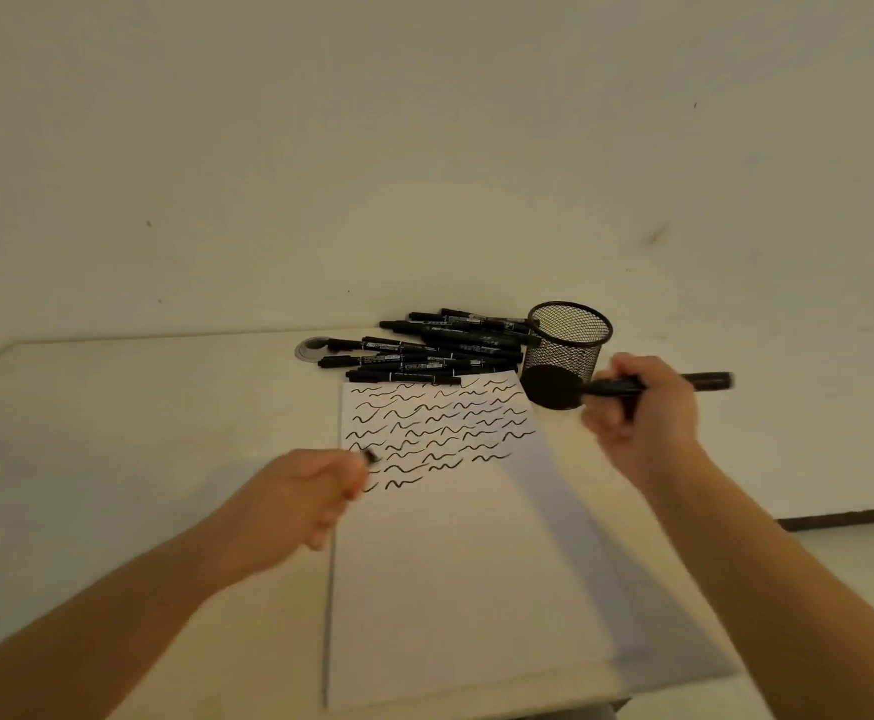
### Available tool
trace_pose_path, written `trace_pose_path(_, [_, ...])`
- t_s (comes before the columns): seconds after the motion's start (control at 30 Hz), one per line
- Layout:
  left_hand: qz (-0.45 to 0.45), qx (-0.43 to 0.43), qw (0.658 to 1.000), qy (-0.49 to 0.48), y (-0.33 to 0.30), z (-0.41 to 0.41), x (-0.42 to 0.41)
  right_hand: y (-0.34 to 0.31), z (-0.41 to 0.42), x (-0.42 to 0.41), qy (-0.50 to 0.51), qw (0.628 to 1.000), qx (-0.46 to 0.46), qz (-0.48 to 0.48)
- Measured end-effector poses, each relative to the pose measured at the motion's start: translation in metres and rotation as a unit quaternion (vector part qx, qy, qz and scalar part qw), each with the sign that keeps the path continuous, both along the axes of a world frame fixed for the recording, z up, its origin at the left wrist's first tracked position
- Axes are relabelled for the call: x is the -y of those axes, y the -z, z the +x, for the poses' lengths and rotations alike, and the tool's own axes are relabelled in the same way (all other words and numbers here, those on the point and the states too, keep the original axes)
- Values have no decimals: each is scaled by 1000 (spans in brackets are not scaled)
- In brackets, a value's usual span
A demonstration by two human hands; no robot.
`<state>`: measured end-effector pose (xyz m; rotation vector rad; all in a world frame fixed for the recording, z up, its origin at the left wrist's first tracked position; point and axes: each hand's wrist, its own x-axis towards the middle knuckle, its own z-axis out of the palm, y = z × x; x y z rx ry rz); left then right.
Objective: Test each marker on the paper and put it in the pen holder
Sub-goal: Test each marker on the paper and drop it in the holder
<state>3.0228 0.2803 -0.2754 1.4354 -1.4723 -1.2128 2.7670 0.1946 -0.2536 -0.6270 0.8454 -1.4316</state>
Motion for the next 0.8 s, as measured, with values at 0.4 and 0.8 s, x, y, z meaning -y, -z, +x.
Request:
trace_pose_path(0.4, [-142, 216, 966, -32, 37, -12, 51, 53, 63, -6, -121, 898, -404, -122])
trace_pose_path(0.8, [-143, 159, 977, -29, 58, -2, 57, 68, 52, -10, -124, 845, -498, -151])
